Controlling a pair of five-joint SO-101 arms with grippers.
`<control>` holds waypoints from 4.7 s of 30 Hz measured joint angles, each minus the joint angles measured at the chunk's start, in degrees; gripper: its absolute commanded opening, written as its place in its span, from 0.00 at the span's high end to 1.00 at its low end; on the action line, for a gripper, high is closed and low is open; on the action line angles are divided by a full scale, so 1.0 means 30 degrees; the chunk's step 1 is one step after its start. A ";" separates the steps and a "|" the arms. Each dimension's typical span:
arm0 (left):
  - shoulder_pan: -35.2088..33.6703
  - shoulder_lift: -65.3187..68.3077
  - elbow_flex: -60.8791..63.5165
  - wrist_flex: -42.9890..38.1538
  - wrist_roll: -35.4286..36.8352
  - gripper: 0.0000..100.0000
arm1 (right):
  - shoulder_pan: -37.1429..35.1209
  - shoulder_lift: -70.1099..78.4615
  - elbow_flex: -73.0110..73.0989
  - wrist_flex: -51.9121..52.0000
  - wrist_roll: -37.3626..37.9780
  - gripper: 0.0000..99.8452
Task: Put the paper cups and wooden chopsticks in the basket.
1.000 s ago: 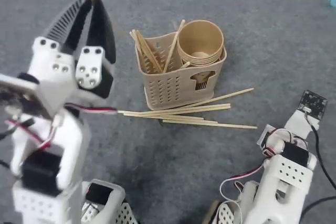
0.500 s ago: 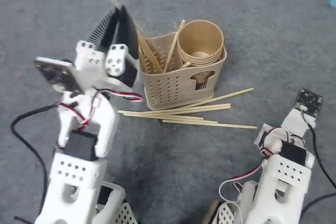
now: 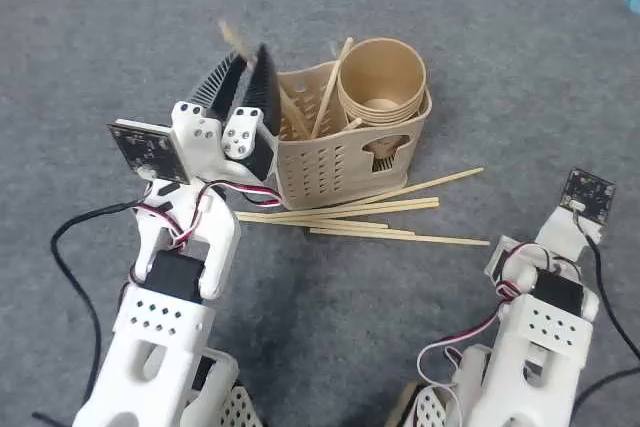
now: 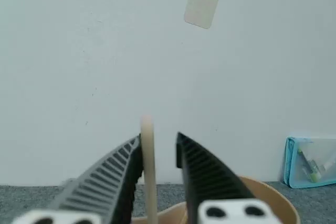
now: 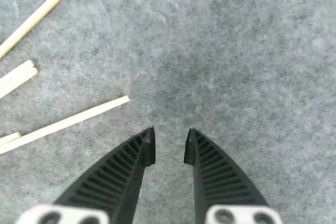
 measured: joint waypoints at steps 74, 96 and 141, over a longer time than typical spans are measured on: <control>-1.1311 -0.0059 0.6681 0.9670 0.0234 0.99 | -0.7531 1.7553 -1.1136 -0.9260 -0.6212 0.99; -1.1311 -0.0059 0.6681 0.9582 0.0234 0.99 | -0.9231 2.1509 -1.2249 -0.7560 -0.6271 0.99; -1.1253 -0.0059 0.6681 0.9582 0.0234 0.99 | -1.0579 0.5919 -0.6095 0.6359 0.4689 0.77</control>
